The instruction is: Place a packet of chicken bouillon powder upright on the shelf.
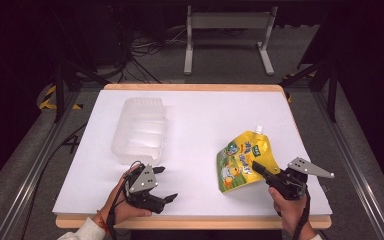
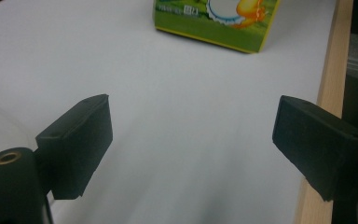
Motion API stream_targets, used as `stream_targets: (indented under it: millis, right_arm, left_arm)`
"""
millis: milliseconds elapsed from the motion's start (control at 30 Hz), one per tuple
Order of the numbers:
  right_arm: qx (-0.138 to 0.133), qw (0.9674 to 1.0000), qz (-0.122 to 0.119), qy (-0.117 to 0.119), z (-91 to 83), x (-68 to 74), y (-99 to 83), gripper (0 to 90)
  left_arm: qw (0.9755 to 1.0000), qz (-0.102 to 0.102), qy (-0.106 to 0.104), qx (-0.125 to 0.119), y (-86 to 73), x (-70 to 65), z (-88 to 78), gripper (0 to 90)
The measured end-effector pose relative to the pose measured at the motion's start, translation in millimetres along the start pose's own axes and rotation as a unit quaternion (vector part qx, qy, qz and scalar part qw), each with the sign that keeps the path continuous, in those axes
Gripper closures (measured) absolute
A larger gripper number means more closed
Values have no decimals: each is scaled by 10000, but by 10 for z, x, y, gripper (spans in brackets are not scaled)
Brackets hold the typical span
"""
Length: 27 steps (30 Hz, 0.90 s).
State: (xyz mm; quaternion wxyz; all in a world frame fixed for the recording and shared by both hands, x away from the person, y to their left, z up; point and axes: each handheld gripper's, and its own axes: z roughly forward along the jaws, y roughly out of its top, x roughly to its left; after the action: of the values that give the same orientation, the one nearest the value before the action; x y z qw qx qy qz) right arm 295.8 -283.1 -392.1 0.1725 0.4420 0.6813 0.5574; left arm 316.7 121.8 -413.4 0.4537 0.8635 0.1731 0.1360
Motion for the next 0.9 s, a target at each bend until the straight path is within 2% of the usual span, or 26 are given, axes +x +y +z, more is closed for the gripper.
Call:
stream_targets:
  millis: [100, 133, 167, 200, 233, 267, 333, 400, 467, 600, 633, 733, 800, 900]
  right_arm:
    - [16, 9989, -430, 168, 51, 135, 111, 900]
    - [31, 9972, -710, 240, 86, 215, 174, 900]
    - [29, 9960, -838, 322, 101, 254, 201, 900]
    - [29, 9960, -838, 322, 101, 254, 201, 900]
    - [58, 9930, -1117, 390, 135, 326, 253, 900]
    - [94, 9916, -1220, 425, 148, 352, 273, 900]
    - [163, 9870, -1521, 501, 181, 429, 335, 900]
    - [214, 9814, -1812, 604, 205, 490, 401, 900]
    - [244, 9776, -2001, 605, 217, 539, 455, 900]
    - [163, 9721, -2201, 792, 232, 602, 579, 900]
    - [163, 9721, -2201, 792, 232, 602, 579, 900]
    - [95, 9659, -2395, 984, 265, 668, 670, 900]
    - [84, 9649, -2429, 992, 273, 682, 680, 900]
    - [86, 9613, -2558, 1024, 315, 738, 704, 900]
  left_arm:
    - [9998, -94, -76, -132, 104, 18, 60, 126]
    - [9999, 41, 12, -118, 171, 1, 86, 122]
    - [9999, 41, 12, -118, 171, 1, 86, 122]
    - [9999, 83, 24, -128, 212, -8, 95, 122]
    - [9997, 109, 22, -234, 287, 0, 103, 120]
    - [9997, 109, 22, -234, 287, 0, 103, 120]
    - [9991, 69, 81, -400, 416, 50, 125, 122]
    - [9990, 36, 86, -439, 474, 86, 154, 125]
    - [9989, 38, 129, -438, 527, 120, 199, 131]
    - [9989, 1, 111, -458, 609, 185, 306, 155]
    - [9989, 1, 111, -458, 609, 185, 306, 163]
    - [9988, 14, 132, -464, 660, 217, 365, 185]
    - [9989, -9, 67, -457, 678, 233, 391, 196]
    - [9991, 58, 81, -409, 695, 238, 415, 223]
